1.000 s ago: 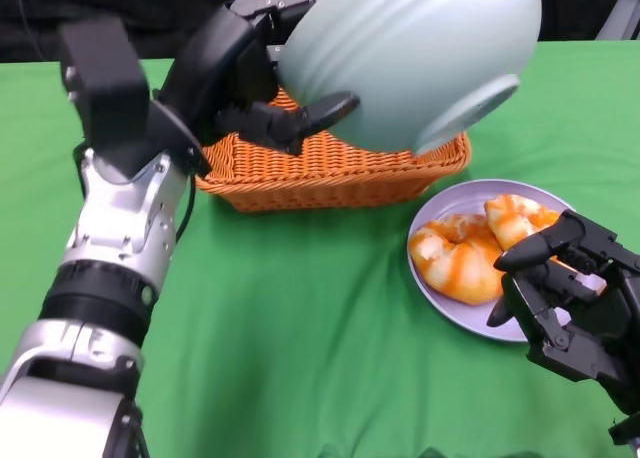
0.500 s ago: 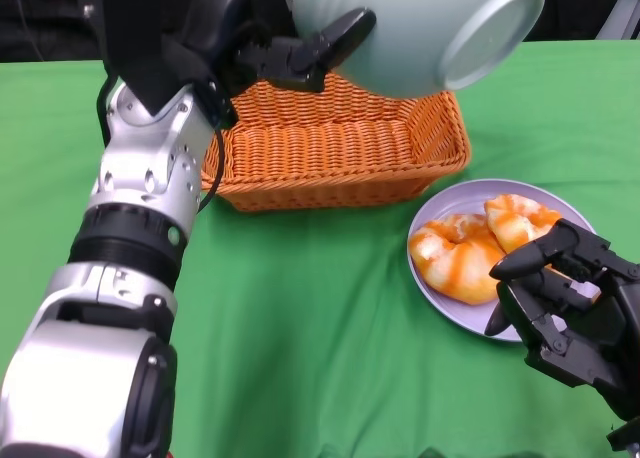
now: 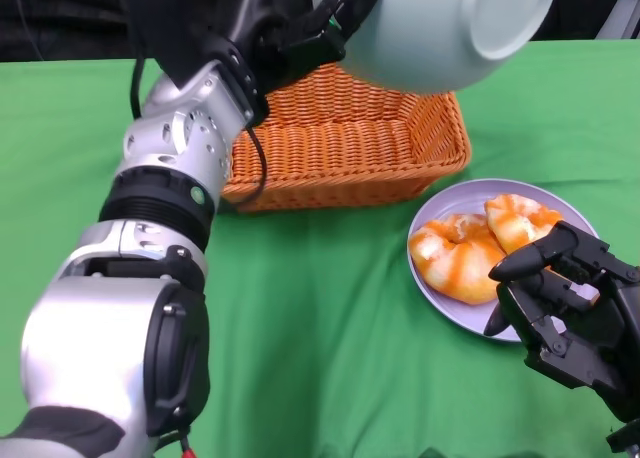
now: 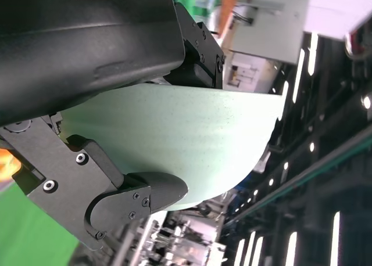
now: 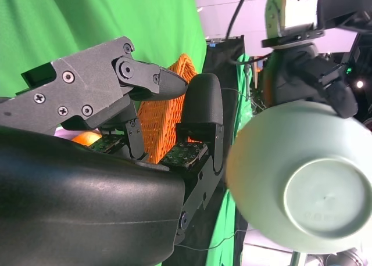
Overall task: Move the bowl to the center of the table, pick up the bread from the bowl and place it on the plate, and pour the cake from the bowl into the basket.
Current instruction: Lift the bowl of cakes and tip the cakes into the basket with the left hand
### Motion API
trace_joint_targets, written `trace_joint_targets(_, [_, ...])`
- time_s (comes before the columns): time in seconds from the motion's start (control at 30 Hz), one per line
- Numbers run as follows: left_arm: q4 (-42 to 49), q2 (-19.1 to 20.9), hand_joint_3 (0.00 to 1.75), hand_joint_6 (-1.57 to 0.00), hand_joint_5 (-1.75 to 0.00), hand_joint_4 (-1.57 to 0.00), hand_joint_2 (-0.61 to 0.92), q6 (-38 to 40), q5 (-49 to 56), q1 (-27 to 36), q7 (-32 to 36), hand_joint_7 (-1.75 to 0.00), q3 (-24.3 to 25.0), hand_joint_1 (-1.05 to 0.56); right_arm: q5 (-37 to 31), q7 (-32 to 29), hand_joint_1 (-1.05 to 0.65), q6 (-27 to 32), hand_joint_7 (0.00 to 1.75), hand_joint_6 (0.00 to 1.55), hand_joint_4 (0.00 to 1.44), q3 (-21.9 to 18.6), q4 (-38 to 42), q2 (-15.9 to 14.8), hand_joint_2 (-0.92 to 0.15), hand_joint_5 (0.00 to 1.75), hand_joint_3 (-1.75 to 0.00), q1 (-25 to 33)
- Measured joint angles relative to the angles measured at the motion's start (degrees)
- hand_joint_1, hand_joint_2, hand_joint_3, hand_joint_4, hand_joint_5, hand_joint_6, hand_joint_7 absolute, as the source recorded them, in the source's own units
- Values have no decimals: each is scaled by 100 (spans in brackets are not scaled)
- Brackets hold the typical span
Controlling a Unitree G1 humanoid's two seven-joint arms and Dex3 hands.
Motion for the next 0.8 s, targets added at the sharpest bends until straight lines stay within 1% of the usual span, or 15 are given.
trace_joint_targets(0.17, [327, -115, 116, -69, -175, -83, 64, 222, -108, -42, 312, -168, 347, -18, -25, -25, -13, -51, 123, 62, 61, 6, 0, 1, -78, 158, -63, 24])
trace_joint_targets(0.27, [512, -169, 116, -68, -175, -84, 63, 260, -143, -44, 506, -171, 519, -18, -52, -44, -13, -63, 122, 62, 61, 14, -1, 2, -78, 158, -63, 47])
trace_joint_targets(0.47, [722, -183, 118, -65, -175, -85, 60, 343, -184, -51, 900, -174, 835, -17, -49, -46, -11, -75, 122, 63, 60, 16, -4, 2, -77, 159, -65, 72])
trace_joint_targets(0.6, [834, -167, 129, -68, -175, -86, 51, 383, -232, -57, 1117, -175, 1087, -19, -39, -24, -11, -99, 121, 64, 61, 16, -3, 2, -76, 158, -65, 72])
trace_joint_targets(0.7, [895, -145, 133, -66, -175, -86, 49, 540, -398, -58, 1263, -175, 1339, -19, -41, -24, -12, -106, 121, 64, 62, 16, -3, 2, -76, 157, -65, 72])
trace_joint_targets(0.77, [903, -120, 133, -66, -175, -86, 49, 668, -500, -63, 1322, -175, 1501, -19, -43, -24, -12, -109, 121, 64, 62, 16, -3, 2, -76, 157, -66, 72])
trace_joint_targets(0.8, [907, -109, 127, -66, -175, -86, 50, 718, -573, -64, 1338, -171, 1580, -21, -49, -27, -11, -120, 121, 64, 62, 16, -3, 2, -76, 157, -66, 72])
